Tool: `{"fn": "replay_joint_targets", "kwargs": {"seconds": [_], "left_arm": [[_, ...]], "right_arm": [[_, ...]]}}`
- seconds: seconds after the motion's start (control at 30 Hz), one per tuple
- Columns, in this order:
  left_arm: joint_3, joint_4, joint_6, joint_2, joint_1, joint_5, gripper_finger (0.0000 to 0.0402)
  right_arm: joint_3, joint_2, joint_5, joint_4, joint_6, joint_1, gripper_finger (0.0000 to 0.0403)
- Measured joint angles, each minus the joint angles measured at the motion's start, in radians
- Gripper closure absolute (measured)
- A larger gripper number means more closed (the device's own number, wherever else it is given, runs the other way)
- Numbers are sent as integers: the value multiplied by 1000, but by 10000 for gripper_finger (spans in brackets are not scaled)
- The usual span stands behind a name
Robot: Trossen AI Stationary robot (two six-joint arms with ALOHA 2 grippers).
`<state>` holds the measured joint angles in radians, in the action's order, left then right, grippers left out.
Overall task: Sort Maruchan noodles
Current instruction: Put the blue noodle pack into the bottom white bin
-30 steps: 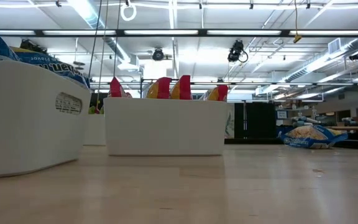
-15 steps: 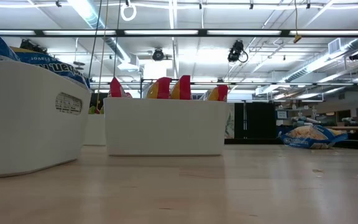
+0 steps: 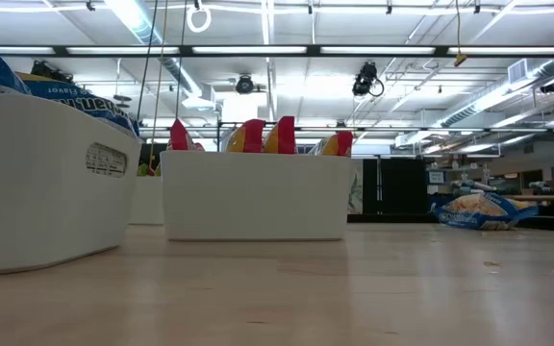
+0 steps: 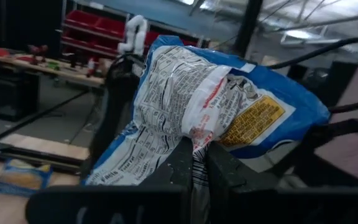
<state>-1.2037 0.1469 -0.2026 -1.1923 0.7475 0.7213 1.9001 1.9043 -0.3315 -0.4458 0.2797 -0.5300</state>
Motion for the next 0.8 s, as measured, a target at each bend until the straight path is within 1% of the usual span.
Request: {"fn": "replay_joint_targets", "kwargs": {"seconds": [0.1,0.2,0.23,0.33,0.37,0.43,0.53,0.63,0.8], "left_arm": [[0,42,2,0,31,44,378],[0,121,67,1,48,83,378],[0,134,84,2,49,72,378],[0,130,89,-1,36,-30,378],[0,133,82,-8,32,-47,378],[0,152,78,-25,19,-54,378],[0,175,78,-51,-17,-63,378],[0,206,56,-90,-86,-120,378],[0,257,-66,-172,-209,-216,378]], "right_arm": [[-75,-59,14,32,-8,-38,216],[-198,-138,16,80,9,-74,217],[-248,-166,18,97,16,-82,217],[-418,-281,20,175,25,-97,217],[-469,-324,20,208,36,-98,217],[-575,-416,19,267,72,-98,218],[-706,-518,18,339,108,-97,218],[-793,-590,-6,415,112,-97,218],[-858,-622,-9,415,118,-99,218]]}}
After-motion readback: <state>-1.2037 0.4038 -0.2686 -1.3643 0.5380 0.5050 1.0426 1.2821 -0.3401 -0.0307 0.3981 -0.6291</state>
